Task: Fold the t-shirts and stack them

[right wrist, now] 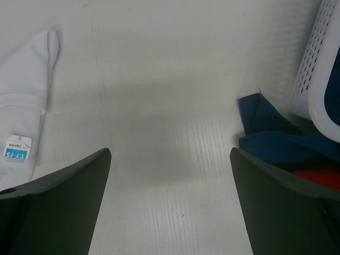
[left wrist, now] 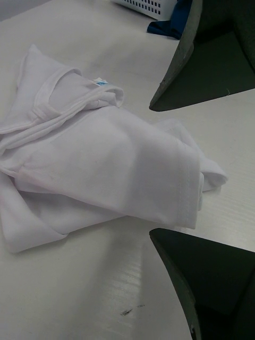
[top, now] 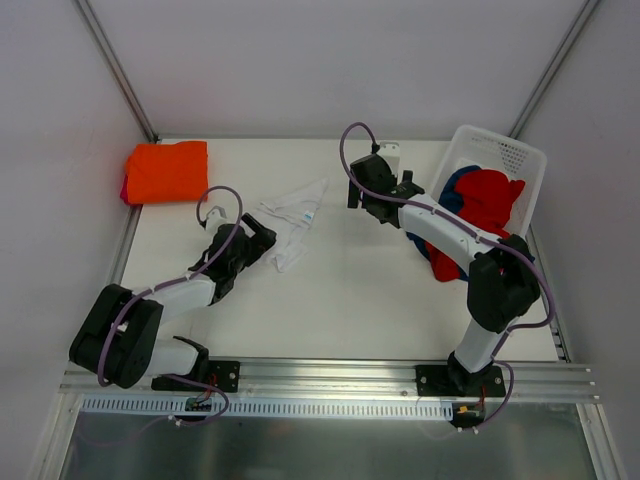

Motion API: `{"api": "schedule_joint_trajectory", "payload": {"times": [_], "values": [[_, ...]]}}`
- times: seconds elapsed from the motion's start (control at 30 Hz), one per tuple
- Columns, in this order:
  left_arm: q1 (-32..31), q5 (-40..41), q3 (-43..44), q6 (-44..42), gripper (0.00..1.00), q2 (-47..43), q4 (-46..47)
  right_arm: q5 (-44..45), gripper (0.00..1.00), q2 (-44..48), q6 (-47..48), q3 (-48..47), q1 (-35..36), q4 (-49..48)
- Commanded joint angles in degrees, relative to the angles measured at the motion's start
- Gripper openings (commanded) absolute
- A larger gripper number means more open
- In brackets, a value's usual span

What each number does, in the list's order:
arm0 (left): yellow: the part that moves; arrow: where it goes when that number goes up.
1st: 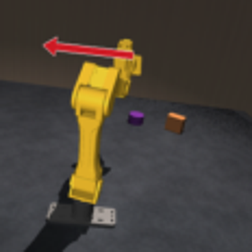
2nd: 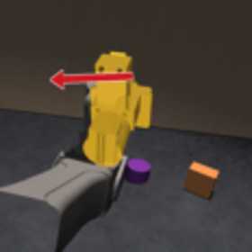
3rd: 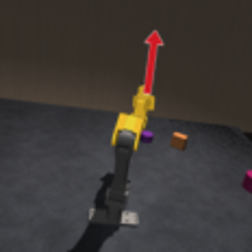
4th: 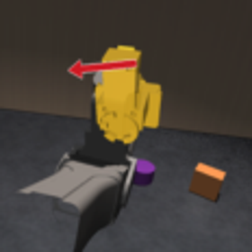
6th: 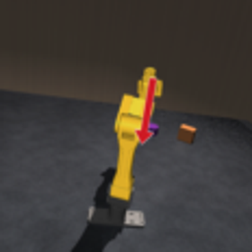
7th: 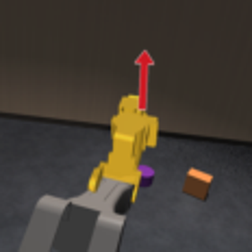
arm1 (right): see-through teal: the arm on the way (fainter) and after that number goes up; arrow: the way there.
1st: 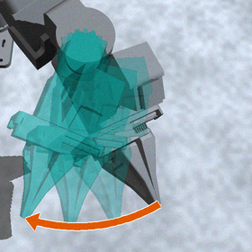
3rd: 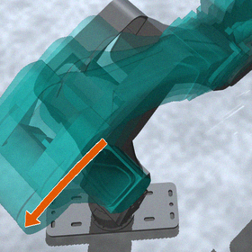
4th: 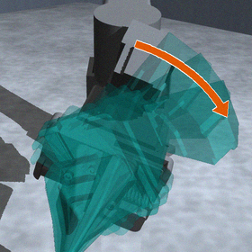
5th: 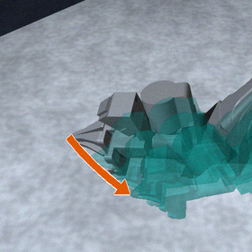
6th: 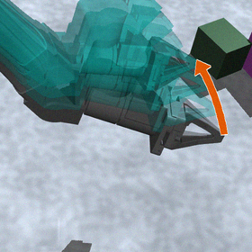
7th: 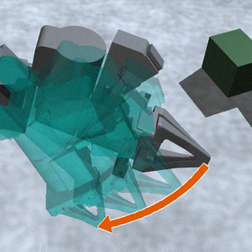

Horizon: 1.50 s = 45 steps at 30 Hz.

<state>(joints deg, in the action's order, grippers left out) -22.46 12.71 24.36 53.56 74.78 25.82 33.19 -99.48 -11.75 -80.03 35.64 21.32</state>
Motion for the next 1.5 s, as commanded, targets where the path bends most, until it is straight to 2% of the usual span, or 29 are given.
{"api": "schedule_joint_trajectory", "payload": {"times": [0.0,0.4,0.57,0.7,0.8,0.93,1.0,1.1,1.23,1.27,1.33,1.47], "values": [[-0.4,1.6,1.9,0.4,0.93,1.1,-1.0,0.0,0.99,-0.6,-1.4,-2.2,-0.1,1.0],[-1.2,1.4,2.1,1.3,0.92,4.8,1.5,0.5,0.99,-1.3,-1.3,-2.5,-0.1,1.3],[-1.2,2.1,2.2,1.3,0.84,3.7,1.1,0.5,1.00,-2.0,-1.4,-3.0,-0.1,1.6],[-1.2,2.5,2.2,1.3,0.72,3.0,0.4,0.5,0.99,-2.6,-1.5,-3.2,-0.1,1.8],[-1.3,2.7,2.1,1.3,0.56,2.6,0.0,0.5,0.99,-3.0,-1.6,-3.3,-0.2,2.1],[-1.3,2.8,2.3,1.4,0.45,2.7,-0.2,0.6,0.99,-3.3,-1.6,-3.5,-0.1,2.4],[-1.2,2.8,2.4,1.4,0.43,2.7,-0.5,0.6,1.00,-3.3,-1.7,-3.5,-0.1,2.5],[-1.2,3.0,2.4,1.4,0.34,2.5,-0.9,0.8,0.99,-3.3,-1.7,-3.5,-0.1,2.5],[-1.2,3.5,3.2,1.5,0.17,2.6,-2.6,0.8,0.99,-3.4,-1.6,-3.5,-0.1,2.6],[-1.2,3.5,3.9,1.5,0.08,2.6,-3.2,0.8,1.00,-3.4,-1.7,-3.4,-0.1,2.7],[-1.3,3.9,5.0,1.6,0.00,2.8,-5.3,0.7,1.00,-3.4,-1.7,-3.5,-0.1,2.8],[-1.3,4.0,6.2,1.2,0.00,2.5,-7.0,0.9,0.99,-3.2,-1.7,-3.3,-0.1,2.9]]}}
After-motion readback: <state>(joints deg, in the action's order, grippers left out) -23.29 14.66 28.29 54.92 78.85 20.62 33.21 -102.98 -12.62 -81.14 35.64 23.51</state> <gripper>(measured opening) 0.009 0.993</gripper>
